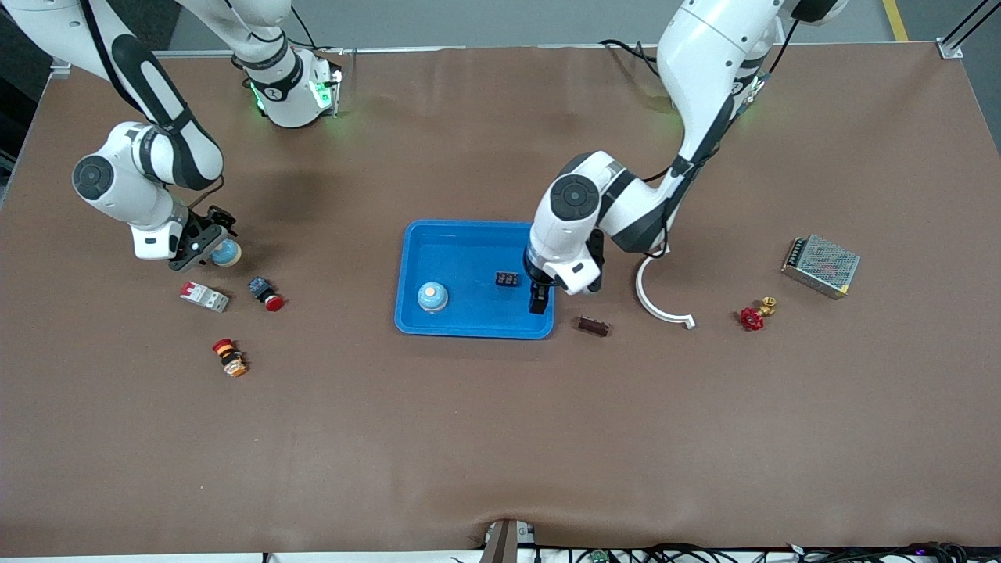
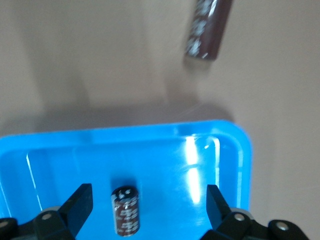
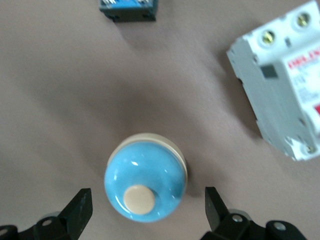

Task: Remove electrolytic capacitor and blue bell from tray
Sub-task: 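Release the bell near the red buttons while the left gripper returns to the tray, then grasp the second capacitor with the left gripper while the right gripper grasps the bell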

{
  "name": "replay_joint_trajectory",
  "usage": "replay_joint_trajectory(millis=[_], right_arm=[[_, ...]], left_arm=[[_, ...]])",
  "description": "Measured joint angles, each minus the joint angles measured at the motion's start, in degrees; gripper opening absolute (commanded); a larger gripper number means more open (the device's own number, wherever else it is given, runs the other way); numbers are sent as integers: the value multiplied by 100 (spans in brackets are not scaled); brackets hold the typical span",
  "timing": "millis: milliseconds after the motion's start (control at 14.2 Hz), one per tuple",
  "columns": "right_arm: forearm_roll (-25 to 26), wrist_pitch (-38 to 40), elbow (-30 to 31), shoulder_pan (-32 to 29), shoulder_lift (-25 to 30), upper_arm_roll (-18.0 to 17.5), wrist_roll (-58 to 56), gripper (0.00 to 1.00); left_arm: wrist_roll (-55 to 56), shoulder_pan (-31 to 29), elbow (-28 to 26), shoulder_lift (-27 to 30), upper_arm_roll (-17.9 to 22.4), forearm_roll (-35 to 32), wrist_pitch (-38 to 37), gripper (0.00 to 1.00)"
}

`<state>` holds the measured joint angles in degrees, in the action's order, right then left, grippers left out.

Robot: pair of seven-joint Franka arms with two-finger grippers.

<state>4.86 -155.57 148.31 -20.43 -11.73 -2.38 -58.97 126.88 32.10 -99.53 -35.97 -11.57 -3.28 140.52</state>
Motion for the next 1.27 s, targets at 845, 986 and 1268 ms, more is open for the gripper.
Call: replay_joint_trajectory(millis=[845, 986, 1268], right_arm=[[-449, 5248, -2835, 488, 1567, -175, 1558, 100], [-468, 5971, -3599, 1086, 1565, -204, 2629, 100], [-618, 6207, -4164, 2473, 1528, -248, 5051, 100]], left_arm=[[537, 554, 62, -416, 20, -14, 408, 100], [537, 562, 66, -462, 26, -29, 457, 100], [537, 558, 68, -518, 104, -227, 535, 0]])
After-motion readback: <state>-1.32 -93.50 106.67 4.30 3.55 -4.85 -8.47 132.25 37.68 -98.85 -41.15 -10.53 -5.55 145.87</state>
